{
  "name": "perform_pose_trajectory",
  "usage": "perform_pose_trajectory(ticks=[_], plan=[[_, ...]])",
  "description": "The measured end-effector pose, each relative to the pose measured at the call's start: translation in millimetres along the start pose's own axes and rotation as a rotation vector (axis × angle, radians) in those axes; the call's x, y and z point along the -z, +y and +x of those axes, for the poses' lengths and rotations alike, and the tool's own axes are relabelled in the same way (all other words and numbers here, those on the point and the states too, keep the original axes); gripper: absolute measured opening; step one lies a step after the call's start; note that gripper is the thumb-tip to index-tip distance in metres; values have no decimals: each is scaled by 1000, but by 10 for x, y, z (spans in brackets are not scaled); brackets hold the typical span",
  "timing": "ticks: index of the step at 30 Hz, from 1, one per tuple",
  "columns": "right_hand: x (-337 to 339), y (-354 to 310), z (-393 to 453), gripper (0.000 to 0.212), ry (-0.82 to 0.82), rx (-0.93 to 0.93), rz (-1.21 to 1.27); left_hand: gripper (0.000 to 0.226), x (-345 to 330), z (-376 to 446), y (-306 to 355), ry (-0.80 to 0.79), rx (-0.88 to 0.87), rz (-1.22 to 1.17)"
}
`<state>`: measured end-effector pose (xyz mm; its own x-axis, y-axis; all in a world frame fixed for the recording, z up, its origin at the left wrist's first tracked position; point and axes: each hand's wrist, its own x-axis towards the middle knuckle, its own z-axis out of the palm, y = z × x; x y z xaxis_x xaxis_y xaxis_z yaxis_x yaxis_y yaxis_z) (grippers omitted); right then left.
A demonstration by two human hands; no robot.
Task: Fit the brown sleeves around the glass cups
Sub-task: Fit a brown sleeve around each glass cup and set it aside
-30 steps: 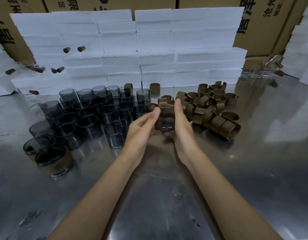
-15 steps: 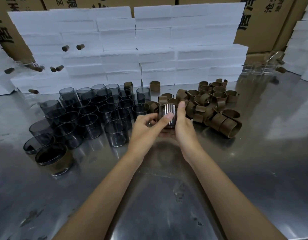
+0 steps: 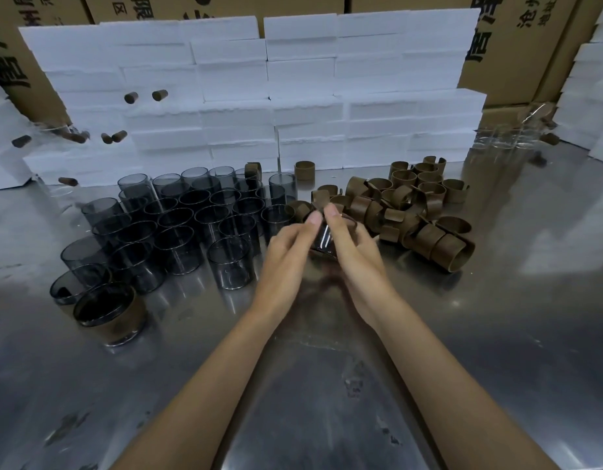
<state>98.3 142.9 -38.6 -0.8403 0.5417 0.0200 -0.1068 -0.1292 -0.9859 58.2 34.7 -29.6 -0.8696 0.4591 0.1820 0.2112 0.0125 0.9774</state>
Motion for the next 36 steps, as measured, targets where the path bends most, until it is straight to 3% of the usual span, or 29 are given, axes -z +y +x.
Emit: perform_pose_trajectory(ticks=[4, 8, 14, 18, 23, 27, 29, 32, 34, 36], plan=[[36, -39, -34, 67, -170, -33, 145, 58, -69, -17, -27, -36, -90, 57], [7, -45, -28, 90, -24, 1, 69, 75, -59, 32, -67, -30, -85, 153], [30, -16, -10, 58, 77, 122, 0, 42, -49, 12, -50, 51, -125, 130], [22, 13, -10, 53, 72, 174, -87, 24, -4, 53, -49, 98, -227, 111], [42, 22, -12, 43, 90, 203, -89, 26, 41, 85, -42, 138, -205, 92], [54, -44, -24, 25, 188, 235, -64, 40, 4, 42, -14, 45, -100, -28], [40, -58, -32, 34, 169, 180, -48, 45, -33, 0, -20, -31, -74, -42], [27, -43, -40, 70, -14, -15, 2, 40, -91, -18, -48, -139, -34, -81], [23, -48, -40, 76, -148, -83, 52, 49, -97, -1, -59, -155, -6, -95], [12, -49, -26, 79, -174, -92, 29, 51, -71, 24, -74, -128, -17, -26]])
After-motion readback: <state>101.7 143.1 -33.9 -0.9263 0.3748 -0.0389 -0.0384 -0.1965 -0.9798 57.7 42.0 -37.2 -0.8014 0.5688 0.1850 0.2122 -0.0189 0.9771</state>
